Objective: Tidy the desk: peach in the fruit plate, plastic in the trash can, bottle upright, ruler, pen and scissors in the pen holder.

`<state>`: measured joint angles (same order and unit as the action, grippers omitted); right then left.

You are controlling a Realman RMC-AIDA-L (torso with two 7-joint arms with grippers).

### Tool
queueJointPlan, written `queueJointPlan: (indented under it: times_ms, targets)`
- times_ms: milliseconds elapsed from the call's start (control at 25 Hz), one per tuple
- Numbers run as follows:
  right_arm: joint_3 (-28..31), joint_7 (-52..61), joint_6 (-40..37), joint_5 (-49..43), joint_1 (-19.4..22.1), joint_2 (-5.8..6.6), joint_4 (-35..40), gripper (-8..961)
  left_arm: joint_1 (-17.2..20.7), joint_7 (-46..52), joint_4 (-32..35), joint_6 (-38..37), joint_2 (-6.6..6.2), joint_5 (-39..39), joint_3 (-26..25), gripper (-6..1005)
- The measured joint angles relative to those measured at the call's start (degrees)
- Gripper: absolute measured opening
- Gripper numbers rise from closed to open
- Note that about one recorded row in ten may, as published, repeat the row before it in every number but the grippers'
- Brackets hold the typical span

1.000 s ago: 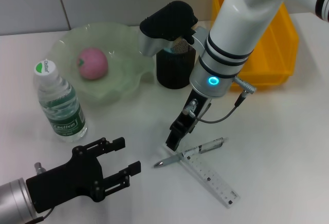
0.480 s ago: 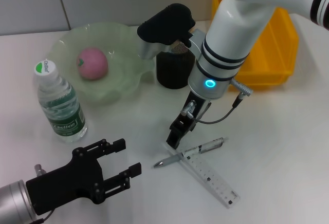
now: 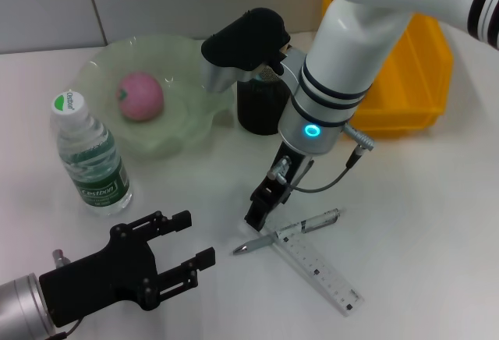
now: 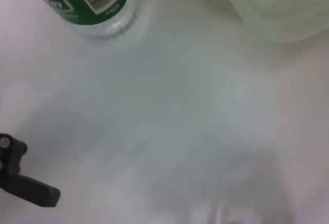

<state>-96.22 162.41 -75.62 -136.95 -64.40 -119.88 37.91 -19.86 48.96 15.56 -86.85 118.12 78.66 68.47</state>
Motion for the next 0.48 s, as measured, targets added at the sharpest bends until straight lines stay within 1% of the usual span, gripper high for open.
queueJointPlan:
  times_ms: [120,480]
  targets:
    - [-1.17,1.47,0.43,0.32,-0.03,0.00,0.07,632,0.00,0.00,0.00,-0.05,-0.07,0.00,0.00,669]
    - [-1.34,3.76,2.42,0.58,0.48,0.00,-0.24,633,0.00,0.00,0.05,-0.59,-0.08,0.00,0.00,669]
